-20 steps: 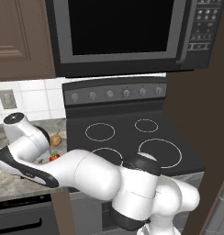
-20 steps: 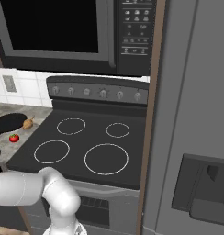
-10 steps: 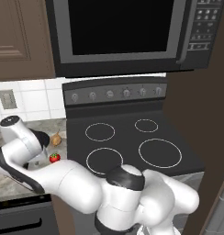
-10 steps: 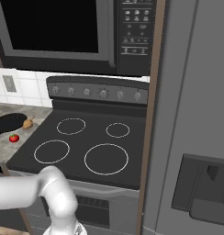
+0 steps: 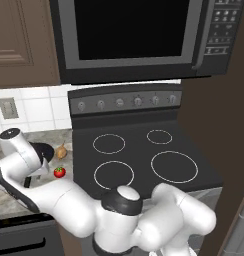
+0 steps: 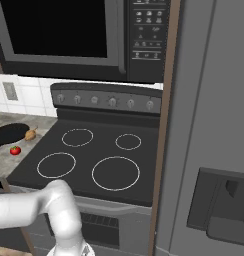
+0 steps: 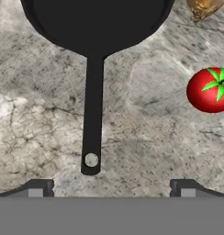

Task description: Place the pan on the front left burner on the stove. Then place the tomato and the onion in the pan and turn on the front left burner.

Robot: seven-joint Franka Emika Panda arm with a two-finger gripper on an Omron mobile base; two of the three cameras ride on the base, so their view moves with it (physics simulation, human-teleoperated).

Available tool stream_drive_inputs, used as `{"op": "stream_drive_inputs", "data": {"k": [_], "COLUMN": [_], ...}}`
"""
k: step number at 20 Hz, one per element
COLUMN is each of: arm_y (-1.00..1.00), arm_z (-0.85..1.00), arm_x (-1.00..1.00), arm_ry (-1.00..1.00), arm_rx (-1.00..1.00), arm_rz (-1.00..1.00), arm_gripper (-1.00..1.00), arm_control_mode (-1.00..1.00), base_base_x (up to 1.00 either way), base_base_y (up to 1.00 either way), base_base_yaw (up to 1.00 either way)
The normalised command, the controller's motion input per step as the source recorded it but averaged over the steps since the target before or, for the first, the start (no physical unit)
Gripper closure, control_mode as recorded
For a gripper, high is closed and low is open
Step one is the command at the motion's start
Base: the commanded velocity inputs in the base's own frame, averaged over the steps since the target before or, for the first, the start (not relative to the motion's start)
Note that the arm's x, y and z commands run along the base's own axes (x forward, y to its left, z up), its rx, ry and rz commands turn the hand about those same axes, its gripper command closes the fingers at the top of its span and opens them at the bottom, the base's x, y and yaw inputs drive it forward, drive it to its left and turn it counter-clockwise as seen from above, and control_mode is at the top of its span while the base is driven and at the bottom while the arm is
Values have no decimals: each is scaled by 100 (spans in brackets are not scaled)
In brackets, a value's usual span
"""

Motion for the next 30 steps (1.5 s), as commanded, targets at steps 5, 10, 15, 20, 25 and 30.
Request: {"op": "stream_drive_inputs", "data": {"k": [5, 10, 15, 20, 25, 30], "arm_y": [14, 19, 15, 5, 1, 0], "arm_z": [-21, -24, -24, -20, -24, -25], "arm_x": [25, 23, 25, 14, 7, 5], "arm_ry": [0, 0, 0, 0, 1, 2], "arm_rx": [0, 0, 0, 0, 0, 0], "arm_rz": [0, 0, 0, 0, 0, 0], "arm_gripper": [-100, -100, -100, -100, -100, -100], "arm_control_mode": [-100, -100, -100, -100, -100, -100], "base_base_x": [0, 0, 0, 0, 0, 0], "base_base_y": [0, 0, 0, 0, 0, 0], "base_base_yaw": [0, 0, 0, 0, 0, 0]}}
